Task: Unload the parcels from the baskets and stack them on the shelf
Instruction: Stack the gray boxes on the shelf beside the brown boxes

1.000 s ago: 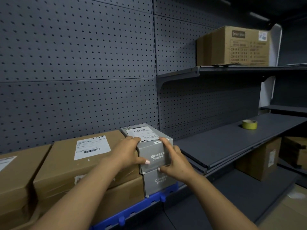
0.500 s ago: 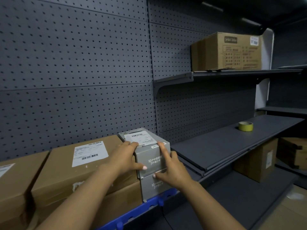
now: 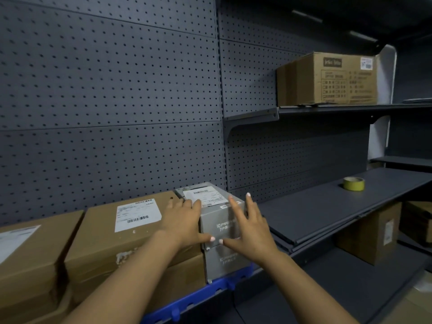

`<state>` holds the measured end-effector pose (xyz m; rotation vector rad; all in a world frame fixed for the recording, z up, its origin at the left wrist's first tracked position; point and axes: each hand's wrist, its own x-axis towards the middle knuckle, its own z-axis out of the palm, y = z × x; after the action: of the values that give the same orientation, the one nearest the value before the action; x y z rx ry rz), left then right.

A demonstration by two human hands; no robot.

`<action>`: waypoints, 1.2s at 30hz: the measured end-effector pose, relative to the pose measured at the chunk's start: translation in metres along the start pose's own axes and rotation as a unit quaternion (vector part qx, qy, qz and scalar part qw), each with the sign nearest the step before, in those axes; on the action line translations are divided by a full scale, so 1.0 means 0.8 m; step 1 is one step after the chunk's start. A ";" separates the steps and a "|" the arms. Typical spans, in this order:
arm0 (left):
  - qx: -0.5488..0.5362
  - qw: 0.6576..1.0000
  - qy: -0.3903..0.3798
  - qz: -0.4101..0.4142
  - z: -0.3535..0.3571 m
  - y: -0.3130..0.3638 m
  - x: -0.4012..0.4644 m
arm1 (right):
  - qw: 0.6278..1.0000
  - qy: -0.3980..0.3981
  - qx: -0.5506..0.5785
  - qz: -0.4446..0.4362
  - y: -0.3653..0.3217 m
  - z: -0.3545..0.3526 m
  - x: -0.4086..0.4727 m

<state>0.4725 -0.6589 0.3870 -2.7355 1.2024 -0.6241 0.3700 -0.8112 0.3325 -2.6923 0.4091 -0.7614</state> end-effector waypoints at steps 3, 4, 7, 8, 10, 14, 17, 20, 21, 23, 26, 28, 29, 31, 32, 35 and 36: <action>-0.017 0.998 0.065 0.000 -0.012 -0.001 -0.017 | 0.997 0.030 -0.021 -0.064 -0.017 -0.020 -0.007; -0.031 0.996 0.083 0.003 -0.016 -0.005 -0.027 | 0.996 0.031 -0.027 -0.085 -0.024 -0.025 -0.011; -0.060 0.993 0.106 0.002 -0.025 -0.030 -0.068 | 0.990 0.021 -0.048 -0.131 -0.051 -0.034 -0.017; -0.063 0.992 0.108 -0.003 -0.027 -0.041 -0.085 | 0.988 0.021 -0.047 -0.144 -0.062 -0.034 -0.019; -0.060 0.992 0.111 -0.020 -0.028 -0.066 -0.122 | 0.985 0.020 -0.037 -0.166 -0.087 -0.031 -0.022; -0.036 0.991 0.100 -0.078 -0.033 -0.125 -0.196 | 0.979 -0.002 -0.031 -0.203 -0.143 -0.010 -0.026; -0.027 0.987 0.079 -0.139 -0.039 -0.171 -0.243 | 0.975 -0.034 -0.034 -0.218 -0.186 0.009 -0.029; -0.017 0.980 0.034 -0.197 -0.043 -0.217 -0.274 | 0.971 -0.057 -0.046 -0.226 -0.225 0.025 -0.031; -0.010 0.977 0.012 -0.213 -0.043 -0.231 -0.279 | 0.971 -0.068 -0.048 -0.224 -0.235 0.028 -0.031; -0.004 0.972 -0.030 -0.233 -0.041 -0.253 -0.287 | 0.970 -0.089 -0.065 -0.218 -0.249 0.033 -0.029; -0.027 0.970 -0.061 -0.233 -0.032 -0.263 -0.290 | 0.968 -0.112 -0.085 -0.206 -0.254 0.037 -0.028; -0.037 0.972 -0.051 -0.226 -0.026 -0.260 -0.289 | 0.966 -0.114 -0.101 -0.207 -0.251 0.040 -0.029; -0.033 0.974 -0.039 -0.221 -0.023 -0.258 -0.289 | 0.966 -0.110 -0.107 -0.209 -0.249 0.042 -0.030; -0.019 0.977 -0.018 -0.211 -0.019 -0.255 -0.289 | 0.966 -0.101 -0.113 -0.211 -0.249 0.043 -0.029; -0.016 0.978 -0.014 -0.209 -0.018 -0.255 -0.289 | 0.965 -0.099 -0.116 -0.212 -0.249 0.043 -0.028; -0.027 0.978 -0.014 -0.207 -0.018 -0.259 -0.290 | 0.964 -0.099 -0.122 -0.215 -0.248 0.046 -0.027; -0.032 0.978 -0.015 -0.205 -0.018 -0.261 -0.291 | 0.964 -0.096 -0.122 -0.215 -0.248 0.047 -0.027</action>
<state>0.4689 -0.3466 0.3731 -3.0594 0.6594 -0.5822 0.4098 -0.6151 0.3657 -3.1000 -0.1494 -0.5758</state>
